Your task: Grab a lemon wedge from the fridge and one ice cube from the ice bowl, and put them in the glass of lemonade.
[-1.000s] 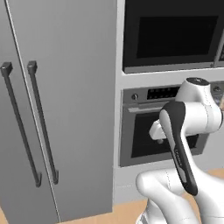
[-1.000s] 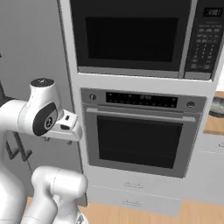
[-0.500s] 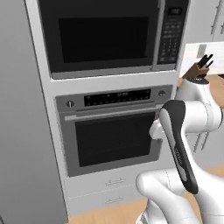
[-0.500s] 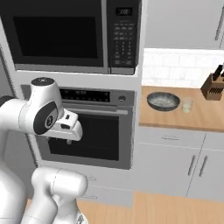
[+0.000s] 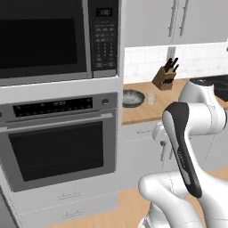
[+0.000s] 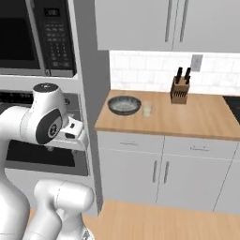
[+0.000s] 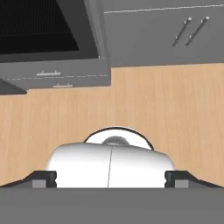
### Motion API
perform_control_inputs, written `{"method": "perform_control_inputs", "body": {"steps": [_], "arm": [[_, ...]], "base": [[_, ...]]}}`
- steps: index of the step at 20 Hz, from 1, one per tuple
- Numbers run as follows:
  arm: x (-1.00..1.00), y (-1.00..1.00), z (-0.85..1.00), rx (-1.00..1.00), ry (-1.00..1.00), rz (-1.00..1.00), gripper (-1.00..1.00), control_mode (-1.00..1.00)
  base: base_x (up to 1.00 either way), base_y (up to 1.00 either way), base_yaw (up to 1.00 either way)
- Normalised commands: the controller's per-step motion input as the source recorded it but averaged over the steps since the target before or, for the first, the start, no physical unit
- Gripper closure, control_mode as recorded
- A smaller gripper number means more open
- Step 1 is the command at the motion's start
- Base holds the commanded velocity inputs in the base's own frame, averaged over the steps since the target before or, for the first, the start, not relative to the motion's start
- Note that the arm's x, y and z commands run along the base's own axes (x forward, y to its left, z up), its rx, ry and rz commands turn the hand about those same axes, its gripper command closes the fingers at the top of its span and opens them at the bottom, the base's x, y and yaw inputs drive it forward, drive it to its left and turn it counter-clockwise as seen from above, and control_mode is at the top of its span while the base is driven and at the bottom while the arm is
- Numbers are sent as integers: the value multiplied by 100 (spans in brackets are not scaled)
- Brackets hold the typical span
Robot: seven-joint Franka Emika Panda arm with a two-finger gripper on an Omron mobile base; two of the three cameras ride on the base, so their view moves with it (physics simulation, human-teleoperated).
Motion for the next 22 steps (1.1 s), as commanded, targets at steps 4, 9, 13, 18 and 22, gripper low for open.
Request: {"method": "perform_control_inputs", "body": {"steps": [4, 9, 13, 18, 22], "arm": [[0, 0, 0, 0, 0, 0, -100, 100], [0, 0, 0, 0, 0, 0, -100, 100], [0, 0, 0, 0, 0, 0, -100, 100], [0, 0, 0, 0, 0, 0, -100, 100], [0, 0, 0, 0, 0, 0, -100, 100]], "base": [[42, -100, 0], [76, -74, 6], [99, -18, 17], [87, 0, 23], [63, 0, 33]]}}
